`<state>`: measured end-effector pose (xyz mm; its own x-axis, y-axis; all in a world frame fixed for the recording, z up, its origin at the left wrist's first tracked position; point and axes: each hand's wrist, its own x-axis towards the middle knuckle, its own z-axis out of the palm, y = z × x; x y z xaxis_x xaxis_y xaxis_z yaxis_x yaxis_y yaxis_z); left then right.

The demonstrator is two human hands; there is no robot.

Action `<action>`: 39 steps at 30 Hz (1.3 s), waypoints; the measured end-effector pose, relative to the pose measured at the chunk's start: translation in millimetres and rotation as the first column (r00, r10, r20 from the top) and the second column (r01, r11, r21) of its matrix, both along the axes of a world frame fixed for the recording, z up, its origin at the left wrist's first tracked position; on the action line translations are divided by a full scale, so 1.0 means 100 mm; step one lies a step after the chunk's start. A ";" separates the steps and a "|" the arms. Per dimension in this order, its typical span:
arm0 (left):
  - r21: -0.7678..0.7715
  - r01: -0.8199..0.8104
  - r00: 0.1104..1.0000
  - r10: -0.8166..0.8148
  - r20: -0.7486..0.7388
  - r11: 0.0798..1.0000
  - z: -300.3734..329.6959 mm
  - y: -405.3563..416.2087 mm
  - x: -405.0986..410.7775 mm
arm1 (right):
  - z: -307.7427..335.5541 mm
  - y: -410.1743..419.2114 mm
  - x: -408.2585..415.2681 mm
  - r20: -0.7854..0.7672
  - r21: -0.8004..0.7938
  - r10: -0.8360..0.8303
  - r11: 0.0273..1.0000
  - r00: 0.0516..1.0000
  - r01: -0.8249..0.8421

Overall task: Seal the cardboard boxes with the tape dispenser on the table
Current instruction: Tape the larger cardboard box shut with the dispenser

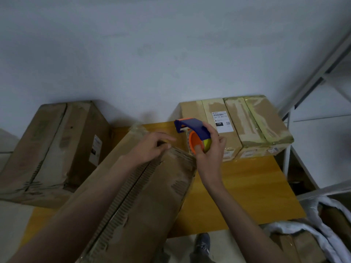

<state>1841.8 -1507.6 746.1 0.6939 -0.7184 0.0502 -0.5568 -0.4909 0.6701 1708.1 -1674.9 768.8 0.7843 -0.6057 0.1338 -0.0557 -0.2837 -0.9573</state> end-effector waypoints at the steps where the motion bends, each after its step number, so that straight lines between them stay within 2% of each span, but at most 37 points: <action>1: 0.012 -0.028 0.999 0.028 0.030 1.000 0.03 0.06 0.05 | -0.01 0.03 0.02 0.002 -0.006 0.007 1.000 1.000 -0.007; 4: 0.176 -0.087 0.978 0.051 0.201 0.980 0.12 0.25 0.20 | -0.05 0.09 0.06 0.010 -0.036 0.033 0.999 0.999 -0.033; 7: 0.262 -0.117 0.971 0.055 0.233 0.958 0.13 0.30 0.28 | -0.11 0.14 0.10 0.018 -0.092 0.054 0.994 0.998 -0.052; 10: 0.267 -0.081 0.987 0.039 0.158 0.960 0.09 0.28 0.35 | -0.16 0.14 0.12 0.021 -0.125 0.045 0.991 0.999 -0.042; 13: 0.166 -0.063 0.997 0.056 0.048 0.984 0.10 0.45 0.55 | -0.18 0.13 0.10 0.043 -0.164 0.056 0.985 0.998 -0.048; 16: 0.159 -0.111 0.994 0.105 0.042 0.981 0.14 0.67 0.71 | -0.20 0.16 0.10 0.073 -0.218 0.072 0.974 0.995 -0.054; 22: 0.081 -0.272 0.955 0.280 -0.100 0.959 0.01 0.74 0.66 | -0.22 0.18 0.11 0.058 -0.226 0.065 0.973 0.996 -0.050; 24: 0.135 -0.315 0.937 0.331 -0.114 0.939 0.00 0.75 0.60 | -0.22 0.18 0.12 0.068 -0.227 0.066 0.973 0.995 -0.049; 26: 0.259 -0.330 0.933 0.356 -0.056 0.908 -0.01 0.73 0.51 | -0.20 0.20 0.14 0.077 -0.232 0.061 0.972 0.995 -0.041; 29: 0.437 -0.427 0.896 0.436 0.086 0.791 -0.06 0.62 0.38 | -0.19 0.29 0.17 0.084 -0.203 0.060 0.978 0.995 -0.041; 31: 0.486 -0.462 0.874 0.473 0.109 0.742 -0.03 0.57 0.36 | -0.19 0.34 0.17 0.084 -0.190 0.060 0.981 0.995 -0.043; 33: 0.401 -0.443 0.892 0.441 0.103 0.802 -0.03 0.59 0.39 | -0.20 0.35 0.18 0.081 -0.175 0.055 0.984 0.995 -0.040; 36: 0.209 -0.244 0.969 0.232 0.082 0.947 -0.07 0.63 0.40 | -0.22 0.31 0.16 0.079 -0.148 0.034 0.989 0.996 -0.022; 39: 0.219 -0.201 0.979 0.191 0.067 0.955 -0.10 0.62 0.39 | -0.21 0.30 0.12 0.084 -0.112 0.018 0.994 0.996 -0.009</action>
<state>1880.6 -1445.7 736.1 0.8227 -0.5651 -0.0617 -0.4617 -0.7277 0.5073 1720.0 -1644.9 747.7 0.7753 -0.5726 0.2665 0.0289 -0.3894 -0.9206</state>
